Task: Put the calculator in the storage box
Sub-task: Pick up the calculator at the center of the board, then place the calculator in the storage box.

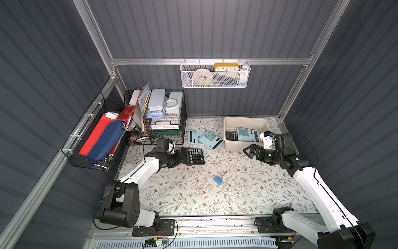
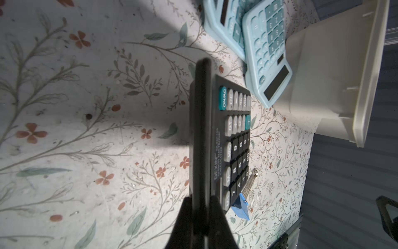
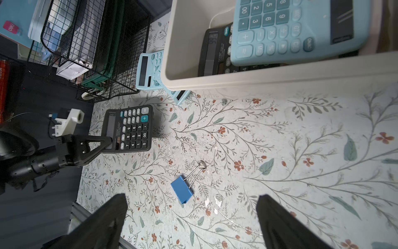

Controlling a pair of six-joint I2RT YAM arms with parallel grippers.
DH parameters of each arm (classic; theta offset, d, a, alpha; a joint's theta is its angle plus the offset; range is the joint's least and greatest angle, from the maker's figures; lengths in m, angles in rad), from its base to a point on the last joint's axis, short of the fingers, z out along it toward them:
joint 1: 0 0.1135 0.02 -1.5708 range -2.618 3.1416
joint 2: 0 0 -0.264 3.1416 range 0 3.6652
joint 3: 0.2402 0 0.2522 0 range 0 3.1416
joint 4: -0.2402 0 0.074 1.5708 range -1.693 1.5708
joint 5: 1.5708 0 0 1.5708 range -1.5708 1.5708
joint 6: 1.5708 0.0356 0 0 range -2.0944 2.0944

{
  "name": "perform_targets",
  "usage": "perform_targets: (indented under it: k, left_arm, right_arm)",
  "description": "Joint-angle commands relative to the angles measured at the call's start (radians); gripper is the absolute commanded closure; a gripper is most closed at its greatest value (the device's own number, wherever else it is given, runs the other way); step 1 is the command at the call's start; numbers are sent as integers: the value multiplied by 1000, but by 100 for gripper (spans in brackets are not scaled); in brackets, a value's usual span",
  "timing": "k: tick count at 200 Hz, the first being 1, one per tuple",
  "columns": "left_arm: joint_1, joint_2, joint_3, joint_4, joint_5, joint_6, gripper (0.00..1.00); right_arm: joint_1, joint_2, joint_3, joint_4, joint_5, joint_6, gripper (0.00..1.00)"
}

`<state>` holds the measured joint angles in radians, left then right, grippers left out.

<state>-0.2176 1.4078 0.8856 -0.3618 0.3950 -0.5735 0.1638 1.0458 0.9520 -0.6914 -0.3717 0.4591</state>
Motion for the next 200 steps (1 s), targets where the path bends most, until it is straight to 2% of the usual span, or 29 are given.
perform_targets:
  k: [1,47,102,155,200]
  left_arm:
    - [-25,-73,65,-99,-7,-14,100]
    - [-151,-86,199,-141,-58,-75,100]
    - [-220,-37,346,-122,-62,-120,100]
    - [-296,114,597,-124,-84,-117,100]
    - [-362,319,846,-156,-99,-87,100]
  right_arm:
    - [2,-29,-20,6,49,28,1]
    - [2,-48,-18,-34,114,69,1]
    - [-10,-100,-24,-131,379,122,1]
    - [-67,-168,-44,-158,522,149,1]
    - [-87,-173,-29,-180,584,148,1]
